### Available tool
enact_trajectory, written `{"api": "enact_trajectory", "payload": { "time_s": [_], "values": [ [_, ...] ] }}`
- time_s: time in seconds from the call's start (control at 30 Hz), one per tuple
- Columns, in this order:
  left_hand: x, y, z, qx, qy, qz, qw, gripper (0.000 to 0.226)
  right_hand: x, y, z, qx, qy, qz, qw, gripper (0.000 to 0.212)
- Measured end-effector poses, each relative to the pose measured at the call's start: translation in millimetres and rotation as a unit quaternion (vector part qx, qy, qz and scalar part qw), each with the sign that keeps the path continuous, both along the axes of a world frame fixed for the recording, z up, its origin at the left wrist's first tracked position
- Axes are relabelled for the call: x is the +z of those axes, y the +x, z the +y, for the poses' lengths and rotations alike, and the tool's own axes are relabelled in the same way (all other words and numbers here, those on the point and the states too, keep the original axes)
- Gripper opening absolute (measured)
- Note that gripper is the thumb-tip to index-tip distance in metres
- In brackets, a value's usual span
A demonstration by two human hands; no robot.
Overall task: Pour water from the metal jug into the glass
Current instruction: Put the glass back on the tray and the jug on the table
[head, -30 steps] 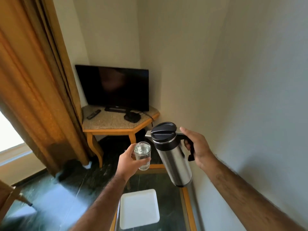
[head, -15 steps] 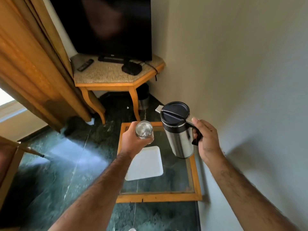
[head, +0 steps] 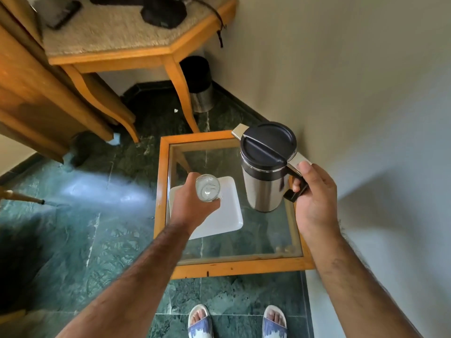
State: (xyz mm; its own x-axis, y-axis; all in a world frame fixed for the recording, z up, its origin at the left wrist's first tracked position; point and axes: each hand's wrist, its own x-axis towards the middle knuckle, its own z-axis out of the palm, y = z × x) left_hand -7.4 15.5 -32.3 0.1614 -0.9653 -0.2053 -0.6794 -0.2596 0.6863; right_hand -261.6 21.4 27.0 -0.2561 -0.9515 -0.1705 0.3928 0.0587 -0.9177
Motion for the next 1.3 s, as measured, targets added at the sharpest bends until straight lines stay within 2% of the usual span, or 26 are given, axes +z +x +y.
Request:
{"api": "enact_trajectory", "payload": {
  "time_s": [0.27,0.43,0.5,1.3],
  "values": [
    [-93.2,-2.6,-9.4,-0.025,0.043,-0.02,0.999,0.072,-71.9,-6.1,-18.8,-0.044,0.003,-0.021,0.999,0.033],
    [-133.3,-4.2,-16.3,-0.027,0.058,-0.025,0.998,0.071,-103.5,-8.7,-24.7,-0.05,-0.003,-0.045,0.998,0.017],
    [-145.0,-5.4,-18.0,-0.024,0.062,-0.024,0.997,0.071,-113.4,-9.3,-25.3,-0.043,-0.002,-0.047,0.998,0.017],
    [-174.4,-8.4,-17.9,-0.029,0.088,-0.021,0.995,0.068,-159.0,-10.0,-4.3,-0.033,-0.001,-0.049,0.998,0.015]
  ]
}}
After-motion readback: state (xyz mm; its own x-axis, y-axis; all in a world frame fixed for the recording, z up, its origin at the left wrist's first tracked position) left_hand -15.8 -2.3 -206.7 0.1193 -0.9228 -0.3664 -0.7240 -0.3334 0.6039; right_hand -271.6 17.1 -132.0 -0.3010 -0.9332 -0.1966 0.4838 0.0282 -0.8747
